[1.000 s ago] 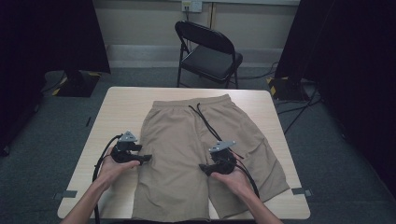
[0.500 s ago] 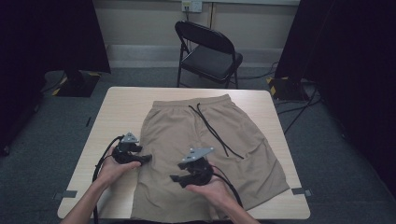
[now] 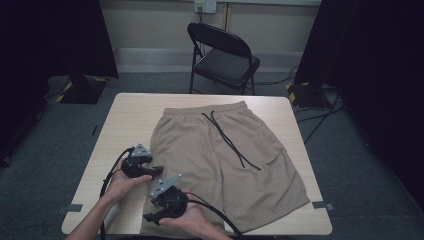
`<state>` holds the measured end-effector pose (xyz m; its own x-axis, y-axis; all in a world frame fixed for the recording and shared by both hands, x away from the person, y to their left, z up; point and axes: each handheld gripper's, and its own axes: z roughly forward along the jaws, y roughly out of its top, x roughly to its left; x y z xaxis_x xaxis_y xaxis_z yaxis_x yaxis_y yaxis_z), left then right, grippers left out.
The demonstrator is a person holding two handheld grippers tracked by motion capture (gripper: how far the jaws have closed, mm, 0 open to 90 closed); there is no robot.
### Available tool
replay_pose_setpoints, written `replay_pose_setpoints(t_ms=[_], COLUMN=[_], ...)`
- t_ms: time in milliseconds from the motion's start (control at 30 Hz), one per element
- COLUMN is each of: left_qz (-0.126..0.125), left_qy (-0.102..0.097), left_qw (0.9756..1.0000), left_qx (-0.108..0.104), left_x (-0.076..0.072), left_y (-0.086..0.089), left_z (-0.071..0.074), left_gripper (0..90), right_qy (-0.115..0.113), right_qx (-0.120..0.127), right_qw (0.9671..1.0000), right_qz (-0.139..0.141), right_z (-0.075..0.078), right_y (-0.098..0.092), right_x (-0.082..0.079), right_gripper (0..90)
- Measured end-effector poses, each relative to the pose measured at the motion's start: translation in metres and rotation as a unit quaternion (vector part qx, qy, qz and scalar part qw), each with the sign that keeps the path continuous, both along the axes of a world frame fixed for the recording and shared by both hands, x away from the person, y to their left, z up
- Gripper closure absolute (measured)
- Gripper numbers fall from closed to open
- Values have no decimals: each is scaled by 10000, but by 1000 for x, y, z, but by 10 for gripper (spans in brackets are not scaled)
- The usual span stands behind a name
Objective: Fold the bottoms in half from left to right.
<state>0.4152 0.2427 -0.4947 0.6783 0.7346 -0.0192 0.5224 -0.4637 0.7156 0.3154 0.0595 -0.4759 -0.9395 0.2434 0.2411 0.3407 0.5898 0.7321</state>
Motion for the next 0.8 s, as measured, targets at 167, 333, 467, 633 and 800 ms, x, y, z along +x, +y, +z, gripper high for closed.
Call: replay_pose_setpoints(t_ms=[167,333,467,633,800], left_qz=[-4,-11,-21,-20,-14], left_qy=[-10,-25,-22,-6,-14], left_qw=[10000,10000,10000,10000,10000], left_qx=[-2,20,23,9,8], left_x=[0,0,0,0,0], left_y=[0,0,0,-1,-1], left_z=[0,0,0,0,-1], left_gripper=[332,327,323,311,301], right_qy=[-62,-249,-544,-800,-1028], right_qx=[-138,-284,-316,-410,-453], right_qw=[9999,9993,9980,9960,9937], right_qz=[2,27,36,-15,-19], right_z=[-13,-18,-20,-21,-22], right_y=[12,22,25,26,27], right_x=[-4,-10,-16,-23,-27], right_gripper=[419,360,339,342,361])
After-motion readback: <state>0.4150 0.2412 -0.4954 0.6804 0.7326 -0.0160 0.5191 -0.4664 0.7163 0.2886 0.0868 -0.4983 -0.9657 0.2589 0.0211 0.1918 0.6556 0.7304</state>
